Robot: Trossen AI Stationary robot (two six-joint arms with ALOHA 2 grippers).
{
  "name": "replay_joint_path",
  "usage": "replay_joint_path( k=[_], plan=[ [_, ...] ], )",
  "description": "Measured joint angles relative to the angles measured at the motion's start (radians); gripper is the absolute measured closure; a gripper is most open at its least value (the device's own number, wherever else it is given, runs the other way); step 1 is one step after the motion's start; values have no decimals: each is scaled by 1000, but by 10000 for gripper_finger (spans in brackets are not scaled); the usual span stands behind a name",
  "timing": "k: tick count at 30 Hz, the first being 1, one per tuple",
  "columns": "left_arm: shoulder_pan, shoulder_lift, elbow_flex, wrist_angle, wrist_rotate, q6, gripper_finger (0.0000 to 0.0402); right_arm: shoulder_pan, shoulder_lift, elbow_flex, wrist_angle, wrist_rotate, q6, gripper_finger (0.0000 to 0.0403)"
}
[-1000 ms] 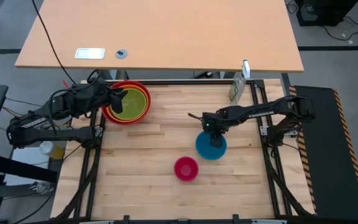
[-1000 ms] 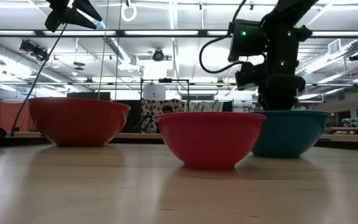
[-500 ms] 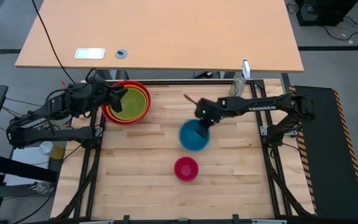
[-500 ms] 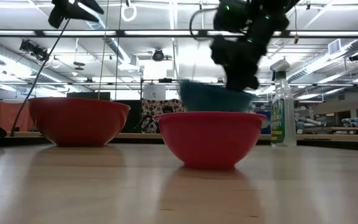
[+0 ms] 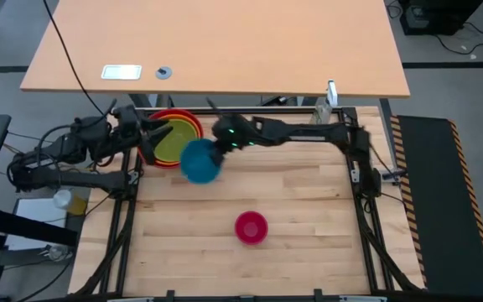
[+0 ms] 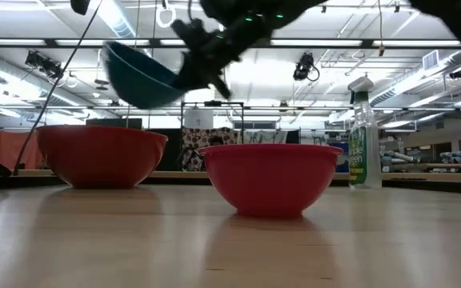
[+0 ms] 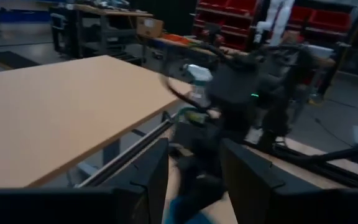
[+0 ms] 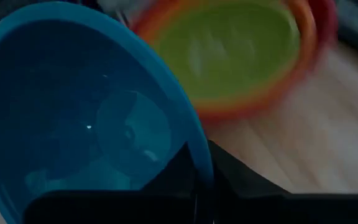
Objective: Nest bowls inside each other
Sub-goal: Stack the blue bowl on top of the green bowl
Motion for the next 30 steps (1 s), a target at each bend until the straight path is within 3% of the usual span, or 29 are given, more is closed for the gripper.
replay_joint_path(
  k=[10,16,24,30],
  plan=[
    [-101,0,0,41,0,-111,253,-43,396,557,4,14,-35,373],
    [-155,1,0,46,0,-175,253,-69,461,514,97,-5,-12,351],
    [-191,1,0,44,0,-185,253,-108,459,515,92,-24,-21,241],
    [-191,1,0,-29,-25,-180,253,-122,360,516,-72,-34,-124,199]
  ],
)
